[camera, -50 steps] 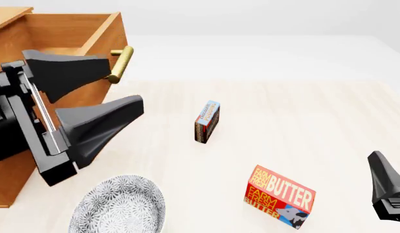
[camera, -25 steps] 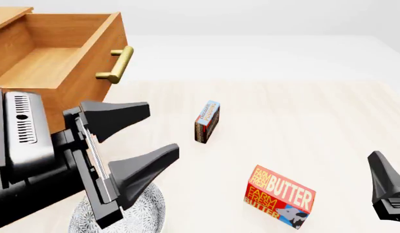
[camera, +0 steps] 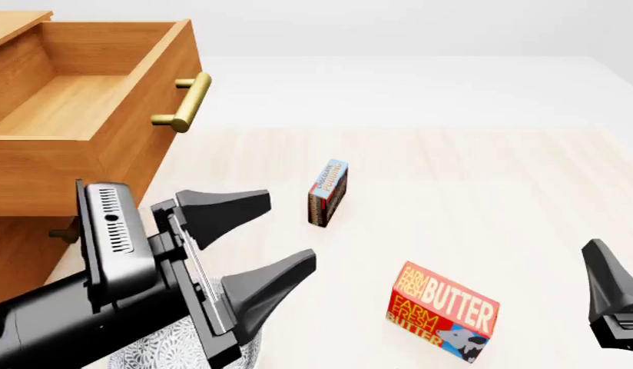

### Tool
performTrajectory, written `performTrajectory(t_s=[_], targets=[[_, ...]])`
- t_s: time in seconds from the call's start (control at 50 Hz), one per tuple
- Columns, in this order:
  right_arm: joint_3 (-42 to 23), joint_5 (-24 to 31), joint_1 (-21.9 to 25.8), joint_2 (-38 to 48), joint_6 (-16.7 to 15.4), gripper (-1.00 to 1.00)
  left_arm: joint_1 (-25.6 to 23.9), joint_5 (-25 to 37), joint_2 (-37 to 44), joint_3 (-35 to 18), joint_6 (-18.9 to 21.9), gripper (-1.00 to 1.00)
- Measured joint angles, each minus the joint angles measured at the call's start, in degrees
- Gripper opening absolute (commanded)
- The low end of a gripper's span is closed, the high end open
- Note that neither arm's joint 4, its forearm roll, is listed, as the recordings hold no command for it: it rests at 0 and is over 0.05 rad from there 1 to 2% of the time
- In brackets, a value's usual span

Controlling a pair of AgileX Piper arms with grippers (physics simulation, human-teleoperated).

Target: Put the chocolate pudding in the top drawer of the cabinet and close it.

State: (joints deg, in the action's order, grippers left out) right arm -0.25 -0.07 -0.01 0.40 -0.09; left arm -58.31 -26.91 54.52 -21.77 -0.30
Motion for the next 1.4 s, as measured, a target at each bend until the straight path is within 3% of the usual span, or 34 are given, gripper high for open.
performTrajectory(t_s=[0.4,0.98,1.4], targets=[[0.0,0.0,0.0,0.0,0.0,1.0,2.14,-4.97,8.12,-2.26,-5.46,1.0],[0.0,0.0,0.0,0.0,0.0,1.0,7.27,0.98,21.45,-13.46,-11.53,1.0],[0.0,0.0,0.0,0.0,0.0,1.0,11.8,1.24,28.18,-16.26,-13.05,1.0]])
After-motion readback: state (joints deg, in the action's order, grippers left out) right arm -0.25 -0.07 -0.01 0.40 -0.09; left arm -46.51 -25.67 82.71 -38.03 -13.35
